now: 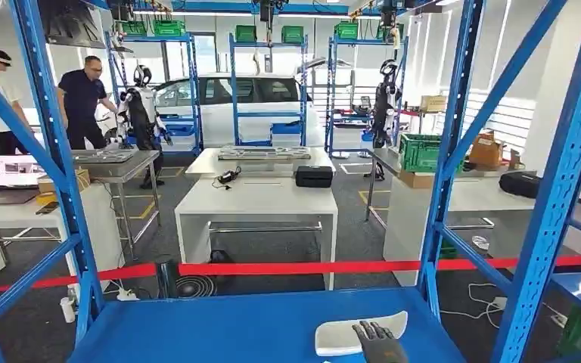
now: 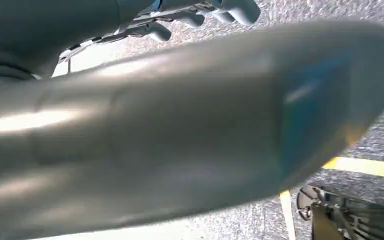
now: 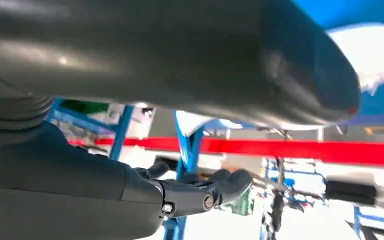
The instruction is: Take the parts from the cabinet and place them on the table.
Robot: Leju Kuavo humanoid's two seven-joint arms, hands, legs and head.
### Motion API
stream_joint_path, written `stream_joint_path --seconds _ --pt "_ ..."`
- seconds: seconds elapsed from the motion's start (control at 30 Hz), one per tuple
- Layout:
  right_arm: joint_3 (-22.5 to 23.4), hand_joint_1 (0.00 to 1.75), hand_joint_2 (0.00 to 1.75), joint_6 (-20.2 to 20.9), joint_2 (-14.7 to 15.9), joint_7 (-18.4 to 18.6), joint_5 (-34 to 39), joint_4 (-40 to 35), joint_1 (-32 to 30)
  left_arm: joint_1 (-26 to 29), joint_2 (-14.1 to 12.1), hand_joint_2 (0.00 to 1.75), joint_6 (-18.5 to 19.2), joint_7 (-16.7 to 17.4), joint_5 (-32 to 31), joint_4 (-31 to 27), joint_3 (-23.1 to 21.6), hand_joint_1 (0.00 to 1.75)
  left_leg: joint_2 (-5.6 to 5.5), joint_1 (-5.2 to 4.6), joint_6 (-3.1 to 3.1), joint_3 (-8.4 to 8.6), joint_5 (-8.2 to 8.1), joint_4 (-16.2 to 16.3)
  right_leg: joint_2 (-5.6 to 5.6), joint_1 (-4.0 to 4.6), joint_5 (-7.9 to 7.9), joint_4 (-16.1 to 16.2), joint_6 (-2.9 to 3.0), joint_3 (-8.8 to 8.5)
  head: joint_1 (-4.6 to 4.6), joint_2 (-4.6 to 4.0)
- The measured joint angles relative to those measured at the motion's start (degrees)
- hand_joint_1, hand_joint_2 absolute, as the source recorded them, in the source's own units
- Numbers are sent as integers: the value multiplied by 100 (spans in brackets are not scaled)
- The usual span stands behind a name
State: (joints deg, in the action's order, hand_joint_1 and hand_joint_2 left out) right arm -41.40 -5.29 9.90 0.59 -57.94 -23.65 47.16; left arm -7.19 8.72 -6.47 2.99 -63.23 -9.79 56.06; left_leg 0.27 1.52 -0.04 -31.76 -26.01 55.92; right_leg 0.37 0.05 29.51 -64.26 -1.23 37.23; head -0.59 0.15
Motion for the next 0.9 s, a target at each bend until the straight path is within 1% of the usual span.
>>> stream_joint_path --seconds 0.03,0.07,0.1,0.13,0.17,0.2,0.23,0.27,0.3,0.33,0.37,0.4,0.43,0.47,0.5,0.53,0.57,0.6,0.63,0.67,0.7,0.73,0.77,0.8,0.83,0.87,0.9 --pt "0 0 0 0 2 0 -2 0 -11 0 -4 0 0 -13 4 -4 0 0 5 6 5 4 -12 4 0 -34 204 -502 -43 270 -7 0" --pt "0 0 0 0 7 0 -2 0 -32 2 -9 0 0 -15 6 -4 0 0 4 12 -2 9 -23 9 -1 -72 339 -930 -83 515 -4 0" --pt "0 0 0 0 9 0 -2 0 -58 5 -11 0 2 -22 7 -4 0 0 0 29 -31 18 -43 22 -3 -116 324 -1166 -119 686 -7 2" --pt "0 0 0 0 9 0 -2 0 -69 9 -9 0 0 -28 7 -4 0 0 -3 52 -65 28 -69 42 -8 -147 168 -1037 -153 663 -7 0" --pt "0 0 0 -4 9 0 -2 0 -68 10 -7 0 2 -31 9 -2 2 0 -7 88 -110 49 -112 83 -16 -182 -103 -646 -191 484 -9 0" --pt "0 0 0 -22 11 -2 -2 -2 -62 9 2 0 9 -31 9 -2 2 0 -10 126 -157 62 -166 141 -30 -218 -396 -112 -241 228 -9 0" --pt "0 0 0 -44 15 -4 -2 -4 -61 8 2 0 9 -31 9 -2 2 0 -11 150 -214 66 -234 219 -62 -262 -602 421 -289 -23 -9 0" --pt "0 0 0 -72 13 -17 -2 -4 -65 7 -44 0 9 -26 7 -15 2 0 -25 125 -282 20 -282 255 -33 -209 -393 435 -283 -58 -24 0" --pt "0 0 0 -90 13 -18 -2 -13 -81 2 -28 0 11 -13 4 -13 2 0 -33 102 -323 13 -306 289 8 -203 -398 452 -116 -71 -15 0" --pt "6 0 0 -114 17 -20 0 -15 -117 3 -31 0 11 11 2 -15 2 0 -34 100 -345 24 -311 256 0 -195 -366 438 -51 -67 -2 2" --pt "7 0 0 -122 20 -35 -2 -15 -130 15 -31 0 11 26 2 -13 2 0 -34 108 -377 58 -302 212 4 -194 -347 422 -4 -67 11 0" --pt "7 0 0 -125 18 -48 -4 -18 -123 17 -31 0 11 54 4 -13 4 0 -31 120 -415 102 -314 185 11 -191 -335 423 43 -84 6 0" --pt "9 0 0 -131 11 -61 -4 -54 -122 16 -31 0 9 55 4 -13 4 0 -31 143 -461 100 -360 212 14 -212 -330 454 106 -136 22 2" --pt "13 0 0 -138 11 -68 -4 -66 -103 9 -31 0 9 52 4 -13 4 0 -21 131 -440 27 -453 414 11 -203 -303 454 149 -176 31 0" --pt "15 0 0 -142 0 -83 -13 -66 -84 6 -31 0 9 52 4 -13 4 0 -24 111 -419 -187 -639 839 5 -193 -280 454 184 -208 37 -2" --pt "15 0 0 -157 -20 -105 -18 -66 -85 10 -31 0 2 37 7 -13 4 0 -24 87 -407 -494 -848 1375 2 -172 -257 454 217 -226 46 0" --pt "15 0 0 -188 -46 -131 -17 -66 -98 15 -33 0 -2 35 13 -13 4 0 -25 72 -394 -806 -994 1872 3 -146 -237 454 242 -239 50 0" --pt "15 0 0 -229 -72 -161 -18 -66 -115 25 -39 0 -2 31 20 -13 4 0 -25 56 -374 -1023 -1006 2157 9 -122 -214 453 258 -262 48 0" --pt "15 0 0 -278 -83 -195 -17 -70 -124 37 -42 0 -2 31 20 -11 9 0 -25 38 -342 -1103 -868 2149 17 -105 -186 453 261 -295 48 2" --pt "15 0 0 -335 -107 -232 -13 -81 -122 41 -42 0 -4 24 17 -11 13 0 -25 17 -298 -1043 -582 1868 28 -95 -150 453 256 -346 52 0" --pt "15 0 0 -413 -131 -277 0 -122 -122 40 -44 0 -4 20 9 -11 20 0 -26 0 -259 -877 -241 1414 35 -90 -108 452 248 -411 52 2" --pt "15 0 0 -468 -166 -313 0 -171 -110 40 -48 0 -4 13 0 -13 26 0 -27 -23 -200 -653 162 788 42 -87 -53 452 231 -481 50 2" --pt "15 0 0 -487 -212 -332 0 -205 -100 43 -50 0 -4 13 -9 -11 33 0 -37 -44 -174 -535 165 578 47 -80 -21 459 212 -516 50 0" --pt "15 0 0 -498 -241 -345 2 -236 -84 37 -50 0 -7 13 -15 -9 37 0 -37 -68 -170 -441 132 441 76 -41 5 433 170 -509 50 -7" --pt "15 0 0 -505 -254 -345 2 -278 -85 9 -48 0 -9 17 -24 -9 37 0 -23 -68 -164 -433 60 419 72 -42 -2 448 153 -495 46 2" --pt "15 0 0 -505 -260 -345 2 -304 -88 5 -48 0 -13 24 -24 -11 39 0 -42 -69 -150 -445 50 410 66 -46 2 478 129 -502 35 0" --pt "15 0 0 -503 -277 -345 2 -341 -86 8 -48 0 -13 30 -24 -11 42 0 -46 -76 -120 -441 35 405 57 -53 7 509 92 -523 33 0"
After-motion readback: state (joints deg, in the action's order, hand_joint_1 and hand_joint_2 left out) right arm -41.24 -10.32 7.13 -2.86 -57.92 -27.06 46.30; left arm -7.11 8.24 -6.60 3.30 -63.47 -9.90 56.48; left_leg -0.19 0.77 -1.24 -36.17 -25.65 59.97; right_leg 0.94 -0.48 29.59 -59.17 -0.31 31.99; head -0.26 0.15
